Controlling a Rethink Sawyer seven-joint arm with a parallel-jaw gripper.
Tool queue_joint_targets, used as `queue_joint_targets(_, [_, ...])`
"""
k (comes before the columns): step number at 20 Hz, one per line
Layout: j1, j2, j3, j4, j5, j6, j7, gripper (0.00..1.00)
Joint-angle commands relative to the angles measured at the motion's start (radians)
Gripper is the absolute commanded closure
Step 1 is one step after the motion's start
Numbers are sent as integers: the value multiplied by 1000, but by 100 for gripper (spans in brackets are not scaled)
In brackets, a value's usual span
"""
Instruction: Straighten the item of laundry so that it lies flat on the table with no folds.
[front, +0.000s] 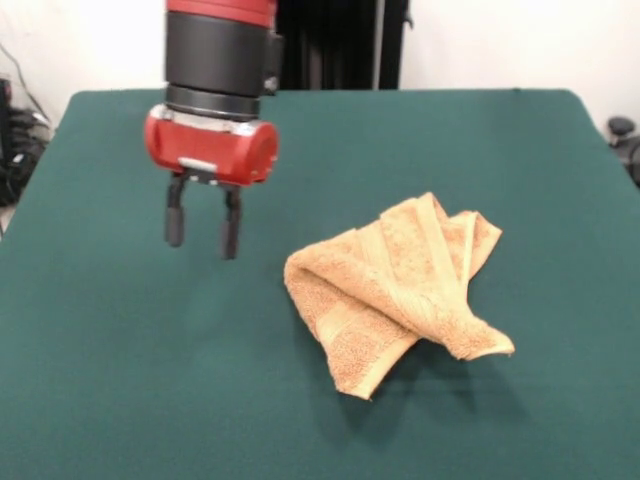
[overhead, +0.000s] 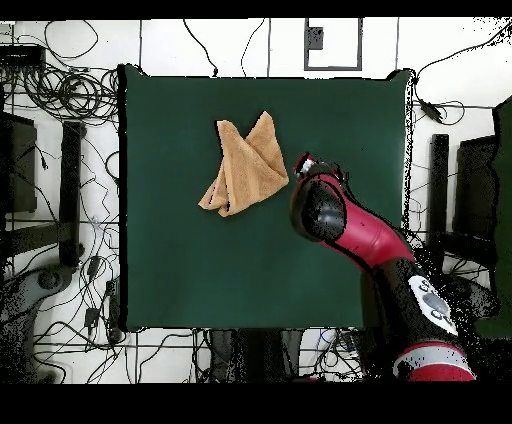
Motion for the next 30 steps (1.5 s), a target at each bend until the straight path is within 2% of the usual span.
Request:
queue_joint_targets(1, [27, 21, 179, 163, 121, -34, 389, 0])
queue_joint_targets(3, [8, 19, 212, 178, 129, -29, 394, 0])
queue_joint_targets(9, [-121, 47, 398, 229, 95, -13, 413, 0])
queue_joint_targets(10, [-156, 72, 447, 239, 78, -21, 416, 0])
queue_joint_targets(15, [-229, 128, 550, 258, 52, -16, 415, 0])
queue_joint_targets(21, [-261, 113, 574, 264, 53, 40, 373, 0])
queue_joint_targets(26, [-266, 77, 533, 150, 77, 285, 229, 0])
queue_joint_targets(30, [-267, 80, 512, 111, 67, 350, 199, 0])
